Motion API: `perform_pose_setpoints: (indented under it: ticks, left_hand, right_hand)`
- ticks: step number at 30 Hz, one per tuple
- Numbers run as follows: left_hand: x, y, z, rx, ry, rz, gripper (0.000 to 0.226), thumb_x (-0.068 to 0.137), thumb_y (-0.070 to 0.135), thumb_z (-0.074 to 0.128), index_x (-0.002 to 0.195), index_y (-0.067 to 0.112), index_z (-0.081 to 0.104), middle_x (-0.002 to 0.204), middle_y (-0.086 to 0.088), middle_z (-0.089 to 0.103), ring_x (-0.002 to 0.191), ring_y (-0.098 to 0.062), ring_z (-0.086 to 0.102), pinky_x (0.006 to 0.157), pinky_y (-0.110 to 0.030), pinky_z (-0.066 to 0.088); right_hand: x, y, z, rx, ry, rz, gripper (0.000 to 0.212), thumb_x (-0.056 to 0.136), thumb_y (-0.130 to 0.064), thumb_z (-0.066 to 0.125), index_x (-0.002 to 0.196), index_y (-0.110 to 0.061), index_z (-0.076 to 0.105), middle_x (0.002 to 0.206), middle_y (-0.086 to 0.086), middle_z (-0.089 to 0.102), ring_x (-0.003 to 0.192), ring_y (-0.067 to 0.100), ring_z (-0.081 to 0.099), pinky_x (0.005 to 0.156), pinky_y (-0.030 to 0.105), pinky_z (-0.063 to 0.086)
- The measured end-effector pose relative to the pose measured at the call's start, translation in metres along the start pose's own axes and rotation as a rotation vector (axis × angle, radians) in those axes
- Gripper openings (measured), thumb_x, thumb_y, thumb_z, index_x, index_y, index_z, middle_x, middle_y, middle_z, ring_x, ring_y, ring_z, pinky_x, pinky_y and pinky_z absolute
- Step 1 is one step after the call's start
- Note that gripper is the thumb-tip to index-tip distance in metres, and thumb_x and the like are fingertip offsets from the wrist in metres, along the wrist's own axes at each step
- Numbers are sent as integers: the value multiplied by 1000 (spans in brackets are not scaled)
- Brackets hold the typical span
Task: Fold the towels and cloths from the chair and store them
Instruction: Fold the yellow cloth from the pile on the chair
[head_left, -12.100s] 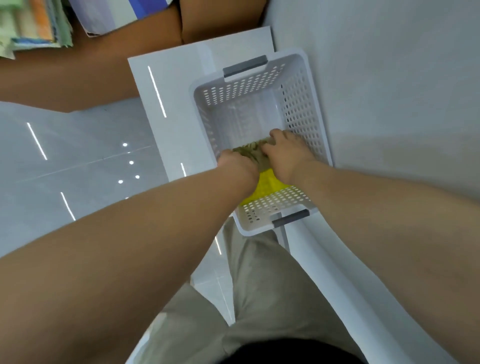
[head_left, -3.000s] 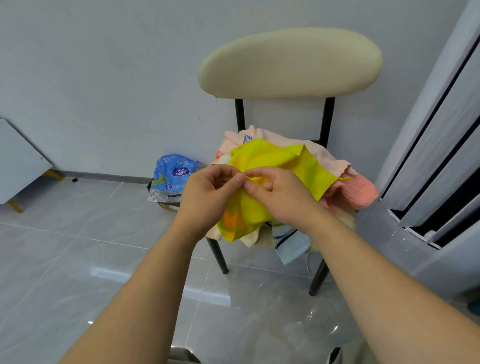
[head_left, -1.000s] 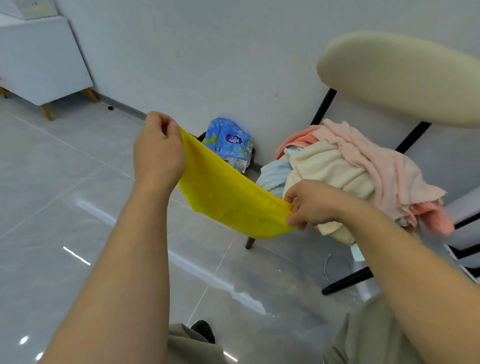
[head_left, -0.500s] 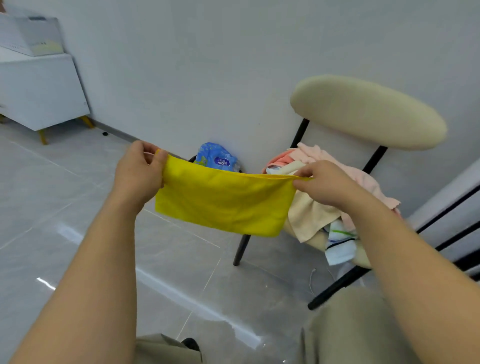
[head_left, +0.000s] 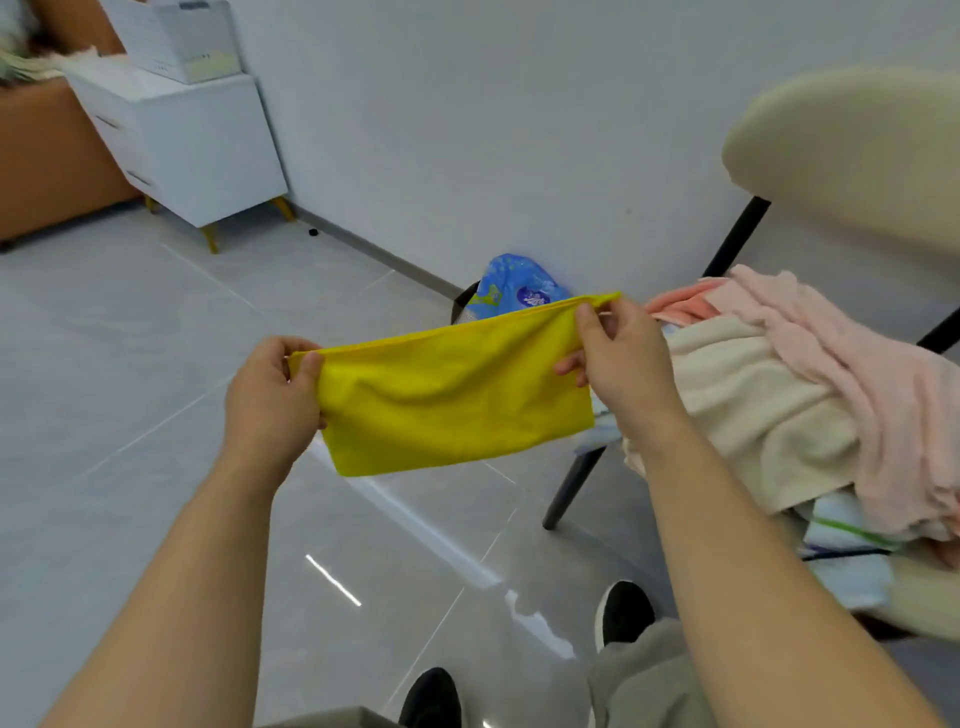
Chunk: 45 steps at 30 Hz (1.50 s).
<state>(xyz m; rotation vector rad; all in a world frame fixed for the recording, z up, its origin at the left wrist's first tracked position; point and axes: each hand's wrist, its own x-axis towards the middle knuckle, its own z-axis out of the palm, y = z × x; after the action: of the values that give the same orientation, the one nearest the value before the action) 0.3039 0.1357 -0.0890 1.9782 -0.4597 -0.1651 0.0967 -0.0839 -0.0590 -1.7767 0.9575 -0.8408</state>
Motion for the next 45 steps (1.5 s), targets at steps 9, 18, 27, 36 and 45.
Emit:
perform_pose_setpoints:
  ticks: [9, 18, 27, 36, 45]
  left_hand:
    - [23, -19, 23, 52, 42, -60, 26, 95, 12, 48, 92, 33, 64, 93, 0, 66, 79, -28, 62, 65, -39, 55]
    - [9, -8, 12, 506, 4, -40, 26, 90, 12, 51, 101, 24, 71, 88, -4, 66, 85, -30, 60, 73, -36, 47]
    - [13, -17, 16, -124, 58, -253, 24, 98, 4, 40, 101, 15, 61, 82, -9, 63, 47, -5, 64, 58, -31, 53]
    - [21, -19, 27, 187, -32, -80, 20, 99, 14, 43, 99, 25, 59, 85, -5, 71, 71, -11, 70, 67, -36, 54]
    - [25, -11, 20, 51, 206, -129, 17, 99, 17, 42, 105, 23, 57, 81, -4, 67, 56, -6, 65, 62, -31, 48]
  right_hand:
    - [39, 29, 16, -64, -89, -16, 18, 102, -27, 54, 89, -15, 55, 69, 5, 68, 57, 17, 71, 52, 34, 45]
    - [29, 46, 2, -41, -229, 43, 17, 101, -23, 56, 97, -7, 60, 91, 11, 68, 53, 21, 70, 41, 20, 40]
    - [25, 67, 4, -338, -220, -125, 21, 97, -31, 61, 92, -12, 69, 90, 8, 67, 77, 20, 61, 61, 26, 41]
    - [41, 64, 32, -236, -112, -32, 11, 97, -24, 61, 95, -16, 69, 83, 6, 71, 80, 29, 69, 80, 43, 56]
    - [41, 53, 37, -188, -42, -50, 16, 99, -31, 57, 89, -19, 63, 86, 1, 70, 83, 21, 68, 72, 30, 52]
